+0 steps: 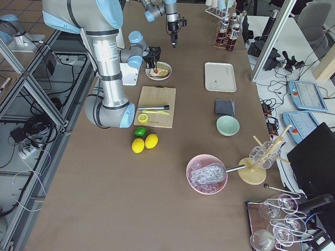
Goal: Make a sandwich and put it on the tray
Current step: 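Carry the bread slice with the right gripper onto the egg on the plate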
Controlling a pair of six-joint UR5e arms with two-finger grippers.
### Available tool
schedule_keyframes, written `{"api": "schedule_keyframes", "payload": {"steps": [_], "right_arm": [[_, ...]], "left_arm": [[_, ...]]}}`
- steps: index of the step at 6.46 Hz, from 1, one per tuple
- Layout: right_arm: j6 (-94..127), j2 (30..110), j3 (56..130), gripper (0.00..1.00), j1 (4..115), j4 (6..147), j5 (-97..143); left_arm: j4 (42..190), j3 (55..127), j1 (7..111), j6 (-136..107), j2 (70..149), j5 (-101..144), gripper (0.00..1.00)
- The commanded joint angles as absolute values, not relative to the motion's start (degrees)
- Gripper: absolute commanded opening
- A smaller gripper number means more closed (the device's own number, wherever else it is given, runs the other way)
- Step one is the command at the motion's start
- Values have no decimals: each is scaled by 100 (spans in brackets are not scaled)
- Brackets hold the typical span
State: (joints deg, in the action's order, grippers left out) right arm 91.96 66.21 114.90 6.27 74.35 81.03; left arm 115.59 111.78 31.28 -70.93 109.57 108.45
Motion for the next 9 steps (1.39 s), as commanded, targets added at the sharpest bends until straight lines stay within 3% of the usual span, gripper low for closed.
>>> {"api": "schedule_keyframes", "payload": {"steps": [1, 4, 6, 9], "right_arm": [[9202, 6487, 11339, 0, 510, 7453, 8042], [9193, 6433, 11180, 0, 439, 7462, 7831], [9184, 6556, 11188, 99, 474, 7453, 7622], [9106, 7213, 11592, 100, 1287, 7471, 8012]], "left_arm": [[11566, 11171, 3120, -7093, 10960, 10837, 98], [11558, 11171, 3120, -7093, 10951, 10837, 98], [11566, 11162, 3103, -7101, 10951, 10837, 98], [11558, 11162, 3059, -7128, 10960, 10802, 99]]}}
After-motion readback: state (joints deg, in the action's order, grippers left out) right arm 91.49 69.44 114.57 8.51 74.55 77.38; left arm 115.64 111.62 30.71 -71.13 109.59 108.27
